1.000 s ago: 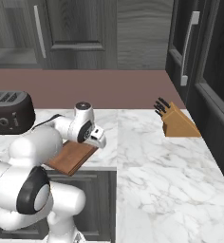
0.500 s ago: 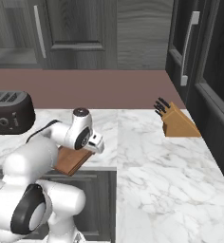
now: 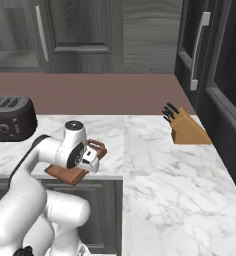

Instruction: Move the cutting board and knife to the sink. Then move spray from the cabinet to the counter.

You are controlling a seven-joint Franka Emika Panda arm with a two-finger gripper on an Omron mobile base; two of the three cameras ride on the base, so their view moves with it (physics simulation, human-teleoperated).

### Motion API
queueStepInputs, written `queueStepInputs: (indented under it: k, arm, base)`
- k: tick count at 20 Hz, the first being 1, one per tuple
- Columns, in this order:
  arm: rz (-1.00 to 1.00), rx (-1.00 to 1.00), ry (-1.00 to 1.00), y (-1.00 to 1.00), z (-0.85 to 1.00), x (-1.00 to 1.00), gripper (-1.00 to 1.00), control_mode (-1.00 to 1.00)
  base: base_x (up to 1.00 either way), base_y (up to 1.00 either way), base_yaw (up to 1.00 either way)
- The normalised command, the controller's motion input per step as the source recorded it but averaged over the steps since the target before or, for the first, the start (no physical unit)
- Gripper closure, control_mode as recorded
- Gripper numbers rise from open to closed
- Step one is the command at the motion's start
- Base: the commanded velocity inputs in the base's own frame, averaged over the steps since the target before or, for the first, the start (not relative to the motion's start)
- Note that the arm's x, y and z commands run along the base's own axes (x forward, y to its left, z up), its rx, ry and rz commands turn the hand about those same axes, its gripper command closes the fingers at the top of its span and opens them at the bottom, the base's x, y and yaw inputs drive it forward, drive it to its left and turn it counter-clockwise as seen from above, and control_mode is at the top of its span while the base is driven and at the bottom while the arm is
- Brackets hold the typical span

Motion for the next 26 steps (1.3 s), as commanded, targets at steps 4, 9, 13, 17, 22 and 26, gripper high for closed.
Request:
queueStepInputs:
  k: [4, 9, 13, 17, 22, 26]
  arm:
    - [0.02, 0.01, 0.14, 0.02, -0.18, -0.18, -1.0, -1.0]
    - [0.02, 0.07, 0.07, 0.0, -0.32, -0.17, -1.0, -1.0]
    - [0.0, 0.13, 0.0, 0.0, -0.19, -0.16, -1.0, -1.0]
    - [0.0, 0.21, 0.0, 0.0, -0.14, -0.07, -1.0, -1.0]
    - [0.0, 0.17, -0.01, 0.0, -0.33, -0.11, -1.0, -1.0]
    - [-0.01, 0.17, -0.01, 0.0, -0.49, -0.13, -1.0, -1.0]
  base:
    - [0.0, 0.0, 0.0]
    - [0.0, 0.0, 0.0]
    - [0.0, 0.0, 0.0]
    - [0.0, 0.0, 0.0]
    - [0.0, 0.0, 0.0]
    - [0.0, 0.0, 0.0]
